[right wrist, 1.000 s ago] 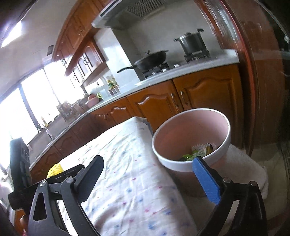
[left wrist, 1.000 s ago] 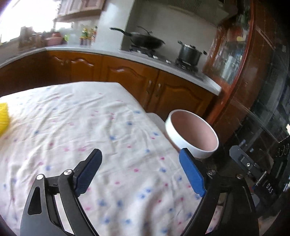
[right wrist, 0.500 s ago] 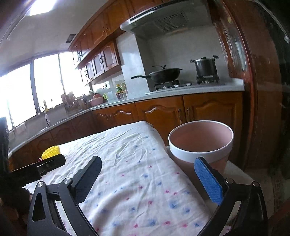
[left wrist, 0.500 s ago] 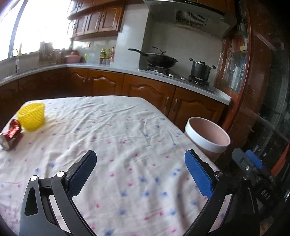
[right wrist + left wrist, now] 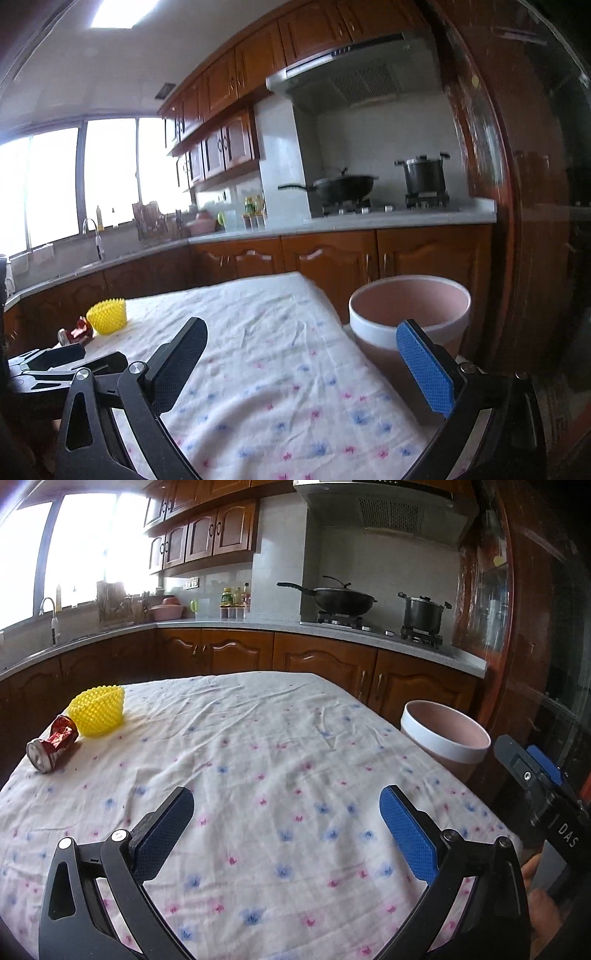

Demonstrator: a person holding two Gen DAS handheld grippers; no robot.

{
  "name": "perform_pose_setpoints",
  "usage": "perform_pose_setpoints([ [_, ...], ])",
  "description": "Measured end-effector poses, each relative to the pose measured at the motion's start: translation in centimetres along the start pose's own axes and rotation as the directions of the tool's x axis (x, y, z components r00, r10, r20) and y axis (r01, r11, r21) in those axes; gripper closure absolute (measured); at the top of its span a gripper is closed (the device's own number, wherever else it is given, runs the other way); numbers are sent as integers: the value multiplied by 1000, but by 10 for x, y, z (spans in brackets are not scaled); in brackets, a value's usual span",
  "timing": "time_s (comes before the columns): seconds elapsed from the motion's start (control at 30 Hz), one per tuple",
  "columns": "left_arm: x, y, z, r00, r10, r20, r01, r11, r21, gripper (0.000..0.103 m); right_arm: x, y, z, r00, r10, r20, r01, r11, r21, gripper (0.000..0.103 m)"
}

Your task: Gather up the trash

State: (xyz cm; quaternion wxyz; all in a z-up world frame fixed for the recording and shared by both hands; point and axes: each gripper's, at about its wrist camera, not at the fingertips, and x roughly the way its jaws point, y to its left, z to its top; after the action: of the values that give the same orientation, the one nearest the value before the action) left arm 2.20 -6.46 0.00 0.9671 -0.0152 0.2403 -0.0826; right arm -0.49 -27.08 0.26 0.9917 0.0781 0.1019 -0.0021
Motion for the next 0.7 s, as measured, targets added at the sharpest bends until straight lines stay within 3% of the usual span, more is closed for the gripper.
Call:
perform_pose_setpoints([
  [0.7, -5, -2, -6, 998, 50, 29, -50, 999, 9, 0, -4, 0, -15, 1000, 18, -12, -18, 1000, 5, 0],
])
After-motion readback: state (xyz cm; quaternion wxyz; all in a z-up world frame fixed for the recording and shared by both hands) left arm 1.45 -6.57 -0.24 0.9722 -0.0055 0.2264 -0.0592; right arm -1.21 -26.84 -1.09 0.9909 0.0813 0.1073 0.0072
